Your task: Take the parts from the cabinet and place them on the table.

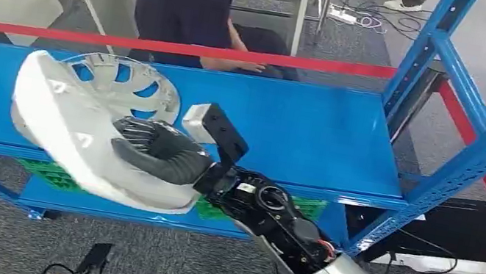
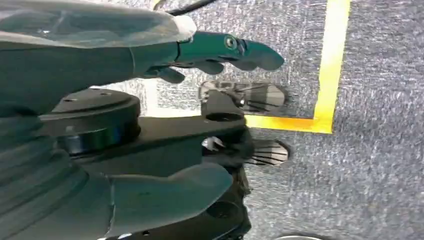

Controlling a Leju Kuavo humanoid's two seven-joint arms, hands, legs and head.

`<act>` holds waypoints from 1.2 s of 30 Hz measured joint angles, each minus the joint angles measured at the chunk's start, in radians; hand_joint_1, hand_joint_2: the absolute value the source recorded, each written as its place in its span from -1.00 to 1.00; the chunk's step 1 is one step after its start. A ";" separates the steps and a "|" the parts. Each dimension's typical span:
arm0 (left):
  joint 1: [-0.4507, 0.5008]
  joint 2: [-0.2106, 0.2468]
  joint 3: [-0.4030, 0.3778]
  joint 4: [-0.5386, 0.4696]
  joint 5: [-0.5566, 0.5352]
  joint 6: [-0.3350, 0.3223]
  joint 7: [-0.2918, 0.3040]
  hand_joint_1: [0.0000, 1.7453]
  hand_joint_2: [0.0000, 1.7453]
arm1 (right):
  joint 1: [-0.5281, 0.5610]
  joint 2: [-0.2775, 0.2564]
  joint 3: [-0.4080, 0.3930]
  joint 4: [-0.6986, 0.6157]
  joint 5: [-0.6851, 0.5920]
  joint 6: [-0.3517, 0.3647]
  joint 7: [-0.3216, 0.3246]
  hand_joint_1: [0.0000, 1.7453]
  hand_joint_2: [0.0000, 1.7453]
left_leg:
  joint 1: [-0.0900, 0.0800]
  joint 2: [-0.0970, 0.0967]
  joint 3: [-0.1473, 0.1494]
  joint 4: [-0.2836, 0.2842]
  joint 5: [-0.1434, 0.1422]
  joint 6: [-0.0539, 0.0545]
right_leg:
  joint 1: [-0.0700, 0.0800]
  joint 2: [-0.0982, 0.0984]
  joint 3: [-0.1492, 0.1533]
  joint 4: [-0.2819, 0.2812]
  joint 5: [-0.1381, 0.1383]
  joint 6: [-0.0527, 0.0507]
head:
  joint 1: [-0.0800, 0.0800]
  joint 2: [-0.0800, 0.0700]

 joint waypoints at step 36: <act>0.026 0.027 0.006 0.000 0.020 0.016 -0.024 -1.00 1.00 | -0.010 0.001 -0.003 0.007 0.007 0.012 0.011 1.00 1.00 | -0.009 0.036 0.011 -0.147 0.156 -0.008 | 0.009 -0.071 0.042 -0.021 -0.022 -0.003 | -0.004 0.000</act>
